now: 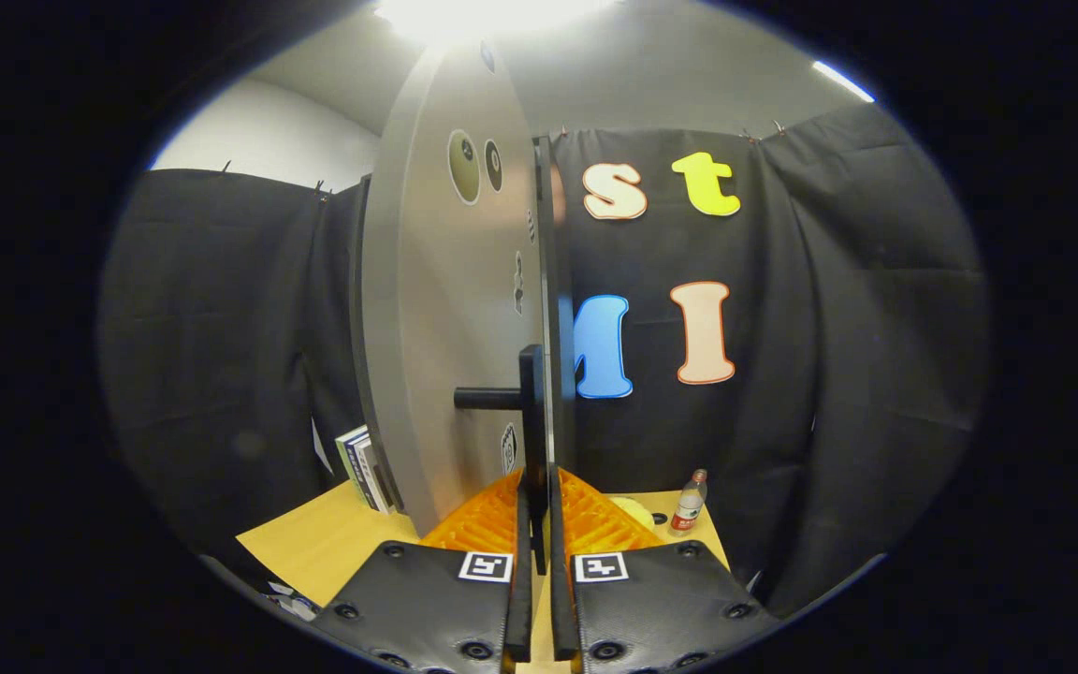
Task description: Open the shoe cabinet door, grab the shoes and put them into the shoe cabinet, then close the shoe cabinet door.
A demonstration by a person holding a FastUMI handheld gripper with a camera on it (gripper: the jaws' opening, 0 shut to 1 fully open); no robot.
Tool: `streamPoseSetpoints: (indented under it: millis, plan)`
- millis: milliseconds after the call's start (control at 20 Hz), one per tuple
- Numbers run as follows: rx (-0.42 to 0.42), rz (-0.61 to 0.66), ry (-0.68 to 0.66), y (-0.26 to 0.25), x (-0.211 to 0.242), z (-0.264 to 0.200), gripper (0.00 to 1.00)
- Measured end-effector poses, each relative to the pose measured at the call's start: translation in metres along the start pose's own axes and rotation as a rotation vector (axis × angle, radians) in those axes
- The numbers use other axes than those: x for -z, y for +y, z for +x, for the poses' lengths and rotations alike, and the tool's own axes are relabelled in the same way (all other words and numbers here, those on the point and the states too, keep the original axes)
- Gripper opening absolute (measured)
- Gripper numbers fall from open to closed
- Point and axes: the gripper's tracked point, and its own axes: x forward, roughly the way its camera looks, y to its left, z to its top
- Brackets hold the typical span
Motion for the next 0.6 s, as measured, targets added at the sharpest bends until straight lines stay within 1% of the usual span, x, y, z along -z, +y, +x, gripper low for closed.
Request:
streamPoseSetpoints:
  millis: [100,250,350,400,450,600]
  plan:
    - [0.001,0.046,0.025,0.002,0.002,-0.002,0.1]
    - [0.05,0.079,0.067,-0.006,0.009,-0.011,0.12]
    - [0.089,0.077,0.091,-0.01,0.016,-0.028,0.2]
    - [0.106,0.068,0.089,-0.008,0.017,-0.038,0.29]
    - [0.129,0.054,0.084,-0.006,0.018,-0.048,0.34]
    - [0.197,0.032,0.075,0.005,0.025,-0.082,0.61]
